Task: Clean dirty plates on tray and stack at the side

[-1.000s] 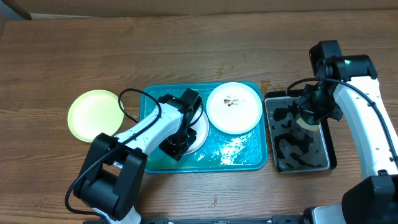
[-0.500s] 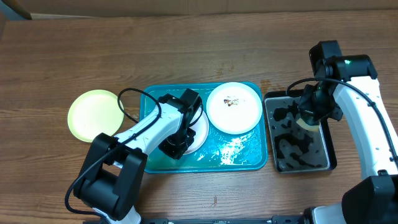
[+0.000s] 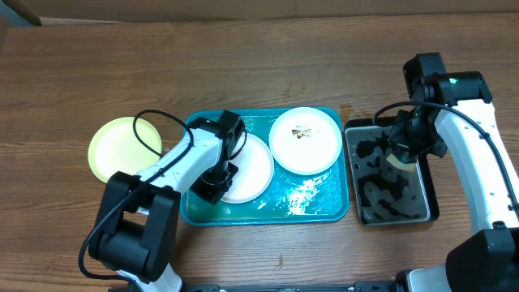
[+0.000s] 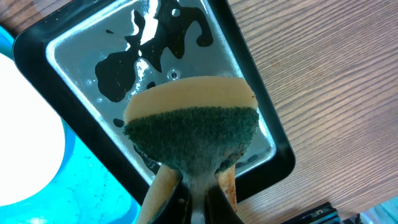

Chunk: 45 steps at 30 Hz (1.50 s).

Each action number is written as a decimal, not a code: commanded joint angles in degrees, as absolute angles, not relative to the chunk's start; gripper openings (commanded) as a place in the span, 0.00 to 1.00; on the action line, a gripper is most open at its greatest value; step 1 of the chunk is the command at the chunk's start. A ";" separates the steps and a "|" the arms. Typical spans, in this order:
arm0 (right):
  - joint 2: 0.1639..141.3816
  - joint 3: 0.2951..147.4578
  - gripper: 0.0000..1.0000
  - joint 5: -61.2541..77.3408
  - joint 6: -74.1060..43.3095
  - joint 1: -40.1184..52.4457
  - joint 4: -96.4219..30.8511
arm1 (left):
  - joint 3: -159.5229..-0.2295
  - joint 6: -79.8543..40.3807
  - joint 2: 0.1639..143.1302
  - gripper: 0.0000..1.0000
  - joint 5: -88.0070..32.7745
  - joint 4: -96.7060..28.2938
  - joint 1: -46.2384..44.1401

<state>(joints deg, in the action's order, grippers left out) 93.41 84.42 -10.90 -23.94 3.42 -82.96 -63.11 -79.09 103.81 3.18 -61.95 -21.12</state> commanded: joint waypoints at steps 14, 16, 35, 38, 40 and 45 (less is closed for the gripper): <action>93.23 85.47 0.04 -11.29 -23.92 3.36 -82.81 | -62.94 -49.06 104.47 0.04 6.57 -49.63 -9.19; 93.23 85.47 0.04 -11.29 -23.90 3.36 -82.83 | -63.07 -42.54 104.47 0.04 6.79 -48.42 -8.40; 93.23 85.47 0.04 -11.29 -23.92 3.36 -82.81 | -70.83 -14.59 104.44 0.57 3.55 -53.84 -7.38; 93.23 85.47 0.04 -11.29 -23.90 3.36 -82.67 | -73.14 -14.61 104.44 0.82 -2.24 -58.98 -7.53; 93.23 85.47 0.04 -11.29 -23.92 3.36 -82.63 | -73.45 -16.03 104.44 0.84 -4.86 -62.15 -7.53; 93.23 85.47 0.04 -11.27 -23.92 3.33 -82.54 | -72.05 -35.77 104.47 0.89 -7.27 -67.70 -7.60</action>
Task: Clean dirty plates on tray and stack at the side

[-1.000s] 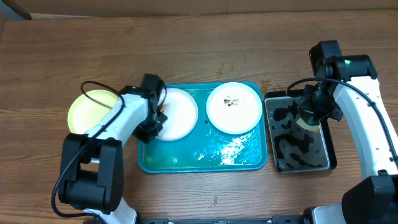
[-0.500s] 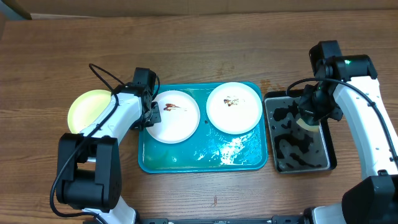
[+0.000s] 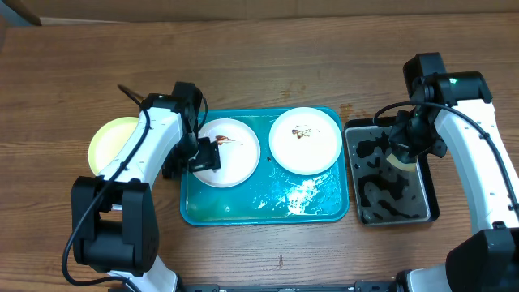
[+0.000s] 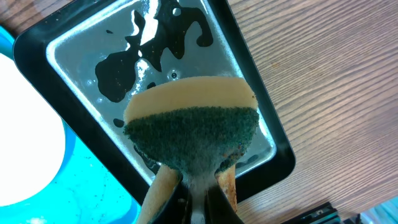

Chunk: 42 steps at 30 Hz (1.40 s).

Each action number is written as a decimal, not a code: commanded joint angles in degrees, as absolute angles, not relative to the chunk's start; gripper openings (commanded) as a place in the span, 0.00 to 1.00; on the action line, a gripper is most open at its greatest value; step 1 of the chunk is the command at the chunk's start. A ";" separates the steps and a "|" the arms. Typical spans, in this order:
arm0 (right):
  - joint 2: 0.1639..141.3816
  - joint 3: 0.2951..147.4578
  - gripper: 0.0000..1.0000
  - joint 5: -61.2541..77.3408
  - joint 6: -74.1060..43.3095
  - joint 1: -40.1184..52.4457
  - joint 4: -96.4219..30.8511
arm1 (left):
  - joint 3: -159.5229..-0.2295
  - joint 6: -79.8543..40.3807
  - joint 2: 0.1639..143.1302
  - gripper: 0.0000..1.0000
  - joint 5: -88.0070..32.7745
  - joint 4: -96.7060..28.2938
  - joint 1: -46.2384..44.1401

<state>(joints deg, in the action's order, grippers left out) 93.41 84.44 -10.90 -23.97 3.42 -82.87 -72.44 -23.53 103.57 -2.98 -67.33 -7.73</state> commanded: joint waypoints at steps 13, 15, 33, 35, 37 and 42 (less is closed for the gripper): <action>93.23 85.47 0.04 -10.44 -23.92 3.36 -82.39 | -60.18 -55.37 104.47 0.82 -10.07 -51.48 -11.70; 93.23 85.47 0.04 -10.44 -23.90 3.36 -82.39 | -59.09 -55.55 104.47 0.66 -9.45 -49.65 -12.14; 93.23 85.47 0.04 -10.44 -23.90 3.36 -82.15 | -58.43 -49.74 104.47 0.04 1.28 -53.23 -12.16; 93.23 85.47 0.04 -10.44 -23.90 3.36 -82.04 | -58.46 -49.71 104.47 0.04 3.75 -53.80 -11.57; 93.23 85.47 0.04 -10.44 -23.90 3.36 -81.97 | -58.46 -49.67 104.47 0.04 5.74 -54.28 -10.70; 93.23 85.47 0.04 -10.46 -23.90 3.33 -80.99 | -58.78 -40.95 104.47 0.04 6.37 -54.33 -8.12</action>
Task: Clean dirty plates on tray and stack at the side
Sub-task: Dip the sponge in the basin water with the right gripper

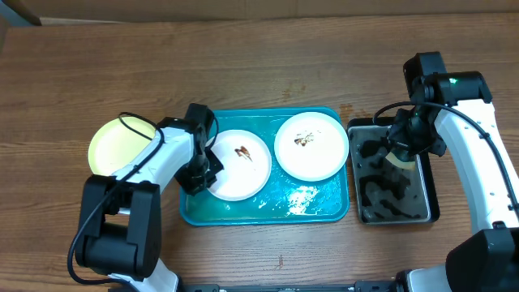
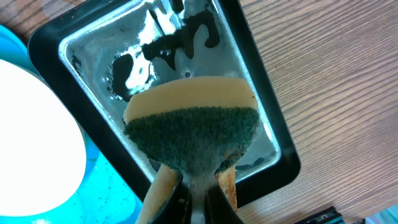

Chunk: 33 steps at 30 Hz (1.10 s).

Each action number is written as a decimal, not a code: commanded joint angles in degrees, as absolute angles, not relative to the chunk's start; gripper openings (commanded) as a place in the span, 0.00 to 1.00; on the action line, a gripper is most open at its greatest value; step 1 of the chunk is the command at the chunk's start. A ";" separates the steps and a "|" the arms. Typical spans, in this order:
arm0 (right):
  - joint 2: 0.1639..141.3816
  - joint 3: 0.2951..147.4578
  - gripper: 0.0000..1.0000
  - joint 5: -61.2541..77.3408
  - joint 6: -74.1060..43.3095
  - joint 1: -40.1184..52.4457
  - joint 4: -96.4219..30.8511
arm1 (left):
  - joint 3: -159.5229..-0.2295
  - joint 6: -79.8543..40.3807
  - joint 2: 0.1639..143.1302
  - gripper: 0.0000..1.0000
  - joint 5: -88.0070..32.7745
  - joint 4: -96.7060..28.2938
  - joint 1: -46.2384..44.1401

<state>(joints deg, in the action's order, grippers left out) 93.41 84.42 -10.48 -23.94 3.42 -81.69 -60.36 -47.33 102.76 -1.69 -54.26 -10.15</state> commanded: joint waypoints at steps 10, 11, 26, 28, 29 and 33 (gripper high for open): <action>93.97 82.70 0.04 -3.68 -18.83 3.33 -71.85 | -59.07 -27.97 104.47 0.04 6.42 -52.14 -7.05; 94.00 81.32 0.04 -2.11 -18.20 3.33 -70.39 | -59.07 -27.79 104.47 0.04 6.39 -52.14 -7.05; 94.00 58.41 0.04 13.91 -15.75 -6.13 -48.03 | -59.07 -27.16 104.47 0.04 6.37 -52.38 -7.05; 94.00 55.72 0.04 15.62 -18.06 -8.25 -45.71 | -59.07 -27.18 104.47 0.04 6.37 -52.42 -7.05; 94.00 54.26 0.04 16.91 -18.81 -9.45 -44.69 | -59.07 -27.16 104.47 0.04 6.37 -52.45 -7.05; 94.00 50.24 0.04 16.82 -19.14 -12.38 -43.42 | -59.07 -27.18 104.47 0.04 6.35 -52.47 -7.05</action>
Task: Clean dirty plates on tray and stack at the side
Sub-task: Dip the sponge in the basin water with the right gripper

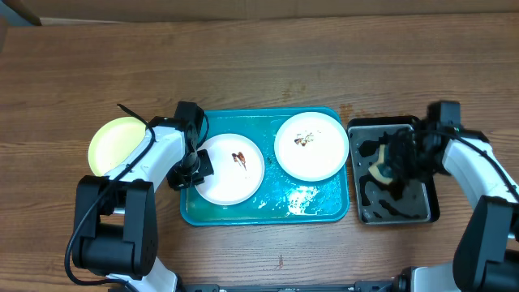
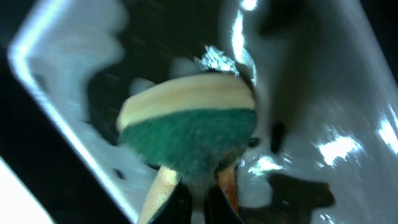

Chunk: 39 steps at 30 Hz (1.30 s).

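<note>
Two white plates lie on the blue tray. The left plate has a red smear; the right plate carries brown crumbs. My left gripper is at the left plate's left rim, shut on it. My right gripper is shut on a yellow-and-green sponge. The sponge is lowered into the wet black basin, green side toward the camera. The wrist view is blurred.
A yellow-green plate rests on the wooden table left of the tray. The black basin sits right against the tray's right side. Open tabletop stretches behind the tray.
My right gripper has dropped from above the basin down into it with the sponge. The left gripper and its plate have shifted slightly left.
First my left gripper lay over the left plate's lower-left part while the right held the sponge above the basin. Then the plate sat further up-left, its red smear showing. Later it was back near the tray's middle-left, and now the sponge is down in the basin.
</note>
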Each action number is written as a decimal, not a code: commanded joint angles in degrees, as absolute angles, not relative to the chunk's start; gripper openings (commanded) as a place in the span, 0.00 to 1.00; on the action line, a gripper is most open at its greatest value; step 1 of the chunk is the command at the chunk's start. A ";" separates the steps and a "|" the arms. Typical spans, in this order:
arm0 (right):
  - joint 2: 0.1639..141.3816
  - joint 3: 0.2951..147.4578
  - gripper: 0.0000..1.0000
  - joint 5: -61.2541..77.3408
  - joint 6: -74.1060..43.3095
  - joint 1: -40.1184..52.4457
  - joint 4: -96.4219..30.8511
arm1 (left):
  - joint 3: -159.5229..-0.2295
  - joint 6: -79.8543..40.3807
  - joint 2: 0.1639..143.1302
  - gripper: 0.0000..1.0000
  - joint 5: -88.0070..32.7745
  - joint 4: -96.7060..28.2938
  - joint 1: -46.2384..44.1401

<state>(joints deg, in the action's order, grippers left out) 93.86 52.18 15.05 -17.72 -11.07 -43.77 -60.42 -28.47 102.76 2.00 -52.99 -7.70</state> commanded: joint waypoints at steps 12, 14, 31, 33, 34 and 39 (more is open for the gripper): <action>94.00 47.92 0.04 18.48 -20.56 -10.09 -39.59 | -59.07 -27.20 104.47 0.04 5.93 -53.17 -7.05; 94.00 47.92 0.04 9.69 -26.76 -10.09 -41.56 | -59.07 -27.20 104.47 0.04 5.96 -53.43 -7.05; 94.00 47.97 0.04 26.20 -7.33 -9.15 -40.73 | -59.07 -27.20 104.47 0.04 5.96 -53.49 -7.05; 94.00 47.97 0.04 17.19 -15.97 -9.10 -41.76 | -59.07 -27.22 104.47 0.04 5.96 -53.49 -7.05; 94.00 47.97 0.04 12.32 -21.28 -9.10 -42.61 | -59.07 -27.20 104.47 0.04 5.96 -53.52 -7.05; 94.00 48.66 0.04 18.61 -15.38 -8.95 -41.89 | -59.07 -27.20 104.47 0.04 5.96 -53.49 -7.05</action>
<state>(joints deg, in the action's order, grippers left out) 93.34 48.58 15.42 -20.29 -9.23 -42.26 -60.47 -28.45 102.76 2.04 -53.21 -7.70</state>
